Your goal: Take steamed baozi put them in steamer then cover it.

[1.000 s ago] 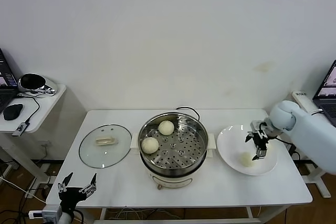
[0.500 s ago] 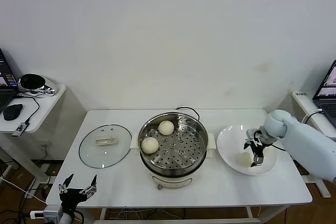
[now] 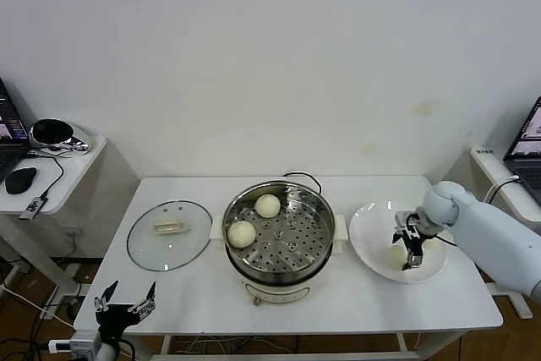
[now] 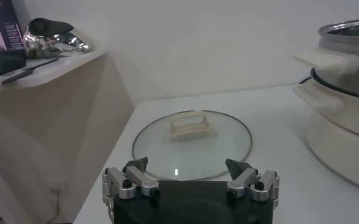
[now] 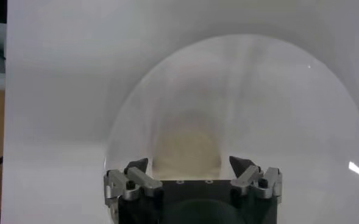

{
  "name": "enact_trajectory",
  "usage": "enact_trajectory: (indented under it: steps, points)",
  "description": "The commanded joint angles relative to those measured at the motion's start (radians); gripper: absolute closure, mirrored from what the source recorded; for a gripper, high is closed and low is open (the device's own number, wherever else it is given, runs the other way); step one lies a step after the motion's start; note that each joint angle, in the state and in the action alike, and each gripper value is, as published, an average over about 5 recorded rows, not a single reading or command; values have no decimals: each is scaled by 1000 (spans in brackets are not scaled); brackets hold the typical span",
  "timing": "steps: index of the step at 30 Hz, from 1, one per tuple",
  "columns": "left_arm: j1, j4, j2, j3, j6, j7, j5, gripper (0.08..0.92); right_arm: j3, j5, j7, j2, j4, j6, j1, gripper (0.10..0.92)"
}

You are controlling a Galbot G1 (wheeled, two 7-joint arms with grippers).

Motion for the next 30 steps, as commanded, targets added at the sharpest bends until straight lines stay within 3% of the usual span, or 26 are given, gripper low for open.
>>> enact_trajectory:
  steps: [1, 10, 18, 24, 30]
  points:
    - [-1, 1, 1, 2, 0, 0, 2, 177, 3, 0, 10, 2, -7, 0, -3, 339]
    - [-16, 2, 10, 0, 1, 1, 2, 177, -25, 52, 7, -48, 38, -8, 51, 419]
    - [-30, 7, 11, 7, 0, -3, 2, 177, -219, 216, -66, -115, 194, -8, 370, 423]
    - [-32, 8, 17, 4, -3, -11, -2, 177, -357, 377, -149, -4, 214, 23, 618, 423]
    - [-40, 8, 17, -2, -8, -22, -8, 177, -431, 449, -191, 152, 164, 208, 740, 423]
